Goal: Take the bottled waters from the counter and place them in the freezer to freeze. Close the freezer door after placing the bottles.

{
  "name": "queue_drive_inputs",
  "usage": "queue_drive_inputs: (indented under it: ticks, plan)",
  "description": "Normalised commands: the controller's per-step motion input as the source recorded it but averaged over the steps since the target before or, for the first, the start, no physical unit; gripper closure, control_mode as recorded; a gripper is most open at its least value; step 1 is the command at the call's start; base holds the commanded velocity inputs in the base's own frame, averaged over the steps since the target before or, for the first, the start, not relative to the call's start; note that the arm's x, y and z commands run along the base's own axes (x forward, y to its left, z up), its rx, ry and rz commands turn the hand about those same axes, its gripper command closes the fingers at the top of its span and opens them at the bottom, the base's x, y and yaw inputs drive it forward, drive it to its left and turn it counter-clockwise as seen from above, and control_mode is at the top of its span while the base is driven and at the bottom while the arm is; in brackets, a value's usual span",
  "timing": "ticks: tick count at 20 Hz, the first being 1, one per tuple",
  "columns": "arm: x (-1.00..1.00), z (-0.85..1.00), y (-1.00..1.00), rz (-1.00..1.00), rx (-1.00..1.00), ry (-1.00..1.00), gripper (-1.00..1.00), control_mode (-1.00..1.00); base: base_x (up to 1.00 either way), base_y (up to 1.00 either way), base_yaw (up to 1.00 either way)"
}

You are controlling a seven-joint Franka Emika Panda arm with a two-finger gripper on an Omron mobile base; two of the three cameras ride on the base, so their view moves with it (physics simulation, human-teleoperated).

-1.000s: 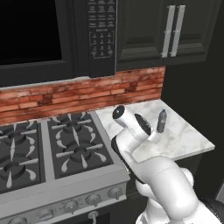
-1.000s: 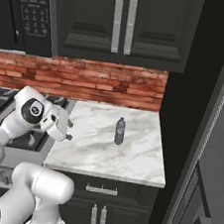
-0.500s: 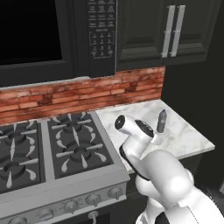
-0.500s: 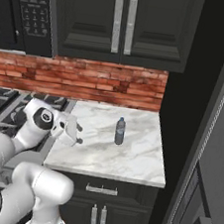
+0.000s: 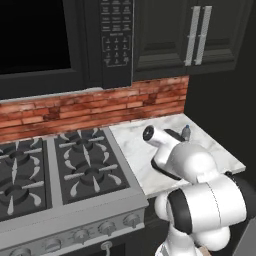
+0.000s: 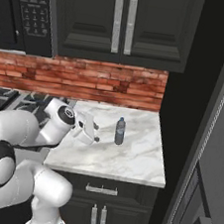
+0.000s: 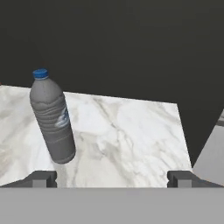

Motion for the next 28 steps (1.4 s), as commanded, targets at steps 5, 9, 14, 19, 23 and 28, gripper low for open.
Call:
queue_drive_inputs:
  ticks: [5,9,14,19,23,28]
  plan:
    - [0.4,0.0,-0.08,-0.04,-0.05,0.0,-1.0,-1.0,0.0,0.0,0.0]
    - [0.18,0.0,0.09,0.0,-0.08,0.0,-1.0,-1.0,0.0,0.0,0.0]
    - [0.29,0.0,-0.03,-0.06,-0.09,0.0,-1.0,-1.0,0.0,0.0,0.0]
    - [0.34,0.0,-0.01,-0.08,-0.07,0.0,-1.0,-1.0,0.0,0.0,0.0]
    - [0.04,0.0,0.0,-0.01,0.0,0.0,-1.0,-1.0,0.0,0.0,0.0]
    - [0.09,-0.02,-0.09,-0.04,-0.02,0.0,-1.0,-1.0,0.0,0.0,0.0]
